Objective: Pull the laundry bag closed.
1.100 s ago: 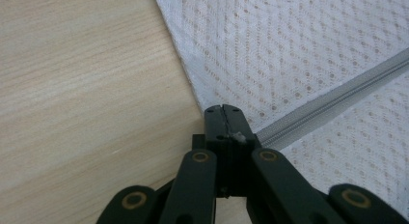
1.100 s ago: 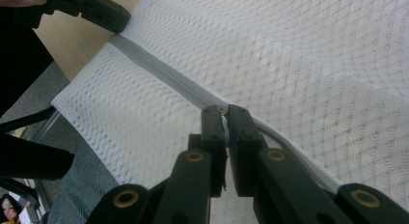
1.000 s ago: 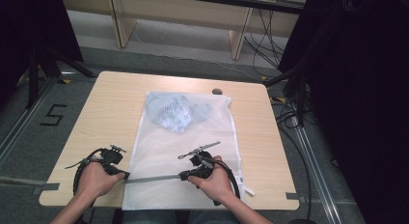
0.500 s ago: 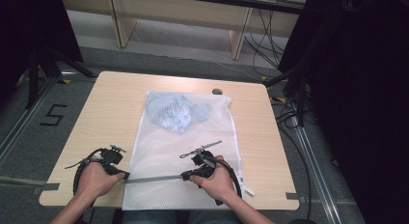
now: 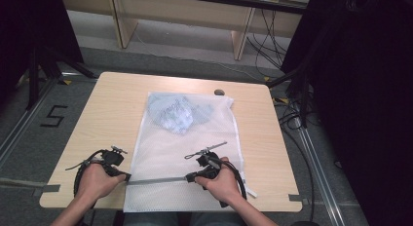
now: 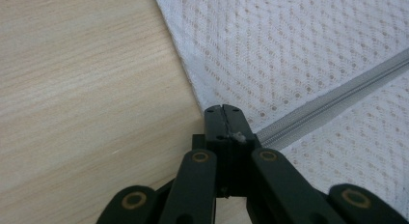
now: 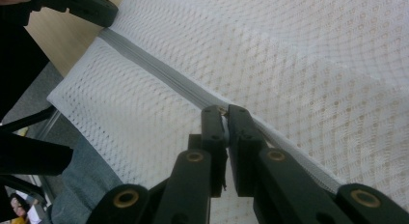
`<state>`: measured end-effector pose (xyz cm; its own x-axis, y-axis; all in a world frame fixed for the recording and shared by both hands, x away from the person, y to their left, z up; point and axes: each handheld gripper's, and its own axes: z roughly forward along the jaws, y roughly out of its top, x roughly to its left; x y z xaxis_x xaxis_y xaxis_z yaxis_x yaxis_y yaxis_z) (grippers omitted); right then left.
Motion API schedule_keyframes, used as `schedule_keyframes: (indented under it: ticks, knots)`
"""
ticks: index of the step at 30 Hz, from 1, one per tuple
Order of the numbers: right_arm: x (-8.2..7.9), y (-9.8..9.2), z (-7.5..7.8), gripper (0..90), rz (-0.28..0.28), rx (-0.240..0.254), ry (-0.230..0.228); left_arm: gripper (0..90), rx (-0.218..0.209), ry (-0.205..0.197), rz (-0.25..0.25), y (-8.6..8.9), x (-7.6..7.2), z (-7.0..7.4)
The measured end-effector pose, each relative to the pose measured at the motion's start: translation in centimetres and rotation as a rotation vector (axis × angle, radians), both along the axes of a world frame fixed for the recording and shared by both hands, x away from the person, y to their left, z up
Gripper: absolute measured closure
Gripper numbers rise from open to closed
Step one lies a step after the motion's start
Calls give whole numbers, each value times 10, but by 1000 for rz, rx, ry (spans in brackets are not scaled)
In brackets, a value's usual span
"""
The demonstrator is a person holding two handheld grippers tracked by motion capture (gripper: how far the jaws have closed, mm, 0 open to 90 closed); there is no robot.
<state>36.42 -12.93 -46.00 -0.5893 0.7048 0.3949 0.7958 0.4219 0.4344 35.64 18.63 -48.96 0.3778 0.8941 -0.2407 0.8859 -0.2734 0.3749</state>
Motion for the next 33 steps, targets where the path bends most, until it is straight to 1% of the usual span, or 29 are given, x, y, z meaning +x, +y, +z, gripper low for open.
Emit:
schedule_keyframes:
  ticks: [1, 3, 4, 5, 6, 7, 8, 10, 12, 13, 14, 17, 18, 19, 20, 21, 22, 24, 25, 26, 33]
  knots:
    - [1, -1, -1, 870, 4, 3, -8, 900, 0, 0, -1, 0, 0, 0]
    - [1, -2, -1, 870, 8, 4, -8, 900, 0, 0, -2, 0, 0, 0]
    - [2, -2, -1, 871, 14, -1, -20, 900, -1, 0, -1, 0, 0, 0]
    - [1, -3, 0, 871, 2, -3, 3, 900, -1, 0, -1, 0, 0, 0]
    - [1, -3, 1, 870, -6, -6, 15, 900, -1, 0, 0, 0, 0, 0]
    - [1, -4, 0, 870, -1, -3, -2, 900, -1, 0, 0, 0, 0, 0]
    - [2, -4, 0, 871, -1, -2, -2, 900, 0, -1, 0, 0, 0, 0]
    - [2, -5, 0, 870, -8, -8, 13, 900, 0, -1, 0, 0, 0, 0]
    - [2, -6, 0, 870, -8, -7, 13, 900, 1, 2, -1, 0, 0, 0]
    - [1, -6, 0, 870, -15, -1, 33, 900, 4, 1, -8, 1, 0, 0]
    - [2, -7, 0, 870, -10, -7, 21, 900, -1, 1, 1, 0, 0, 0]
    - [2, -9, 0, 870, -1, -8, 5, 900, 0, -1, -1, 0, 0, 0]
    - [3, -9, 0, 870, -4, -12, 5, 900, 4, -1, -14, 1, 1, 0]
    - [2, -10, 0, 870, -11, -9, 6, 900, 16, -12, -41, 3, 2, 0]
    - [4, -11, -1, 870, 12, -3, -7, 900, 12, -13, -37, 3, 2, 0]
    - [4, -11, -1, 870, 9, -3, 1, 900, 13, -10, -37, 3, 2, 0]
    - [4, -12, -1, 870, 16, -4, -4, 900, 3, 1, -10, 1, 0, 0]
    - [4, -13, -1, 870, 14, -7, 0, 900, 1, 3, -6, 1, 0, 0]
    - [4, -13, -1, 870, 15, -7, -3, 900, 1, 3, -7, 1, 0, 0]
    - [4, -12, -2, 870, 11, -9, -1, 900, 14, -12, -41, 3, 2, 0]
    - [5, -14, -2, 870, 18, -22, 0, 900, 13, -11, -39, 3, 2, 0]
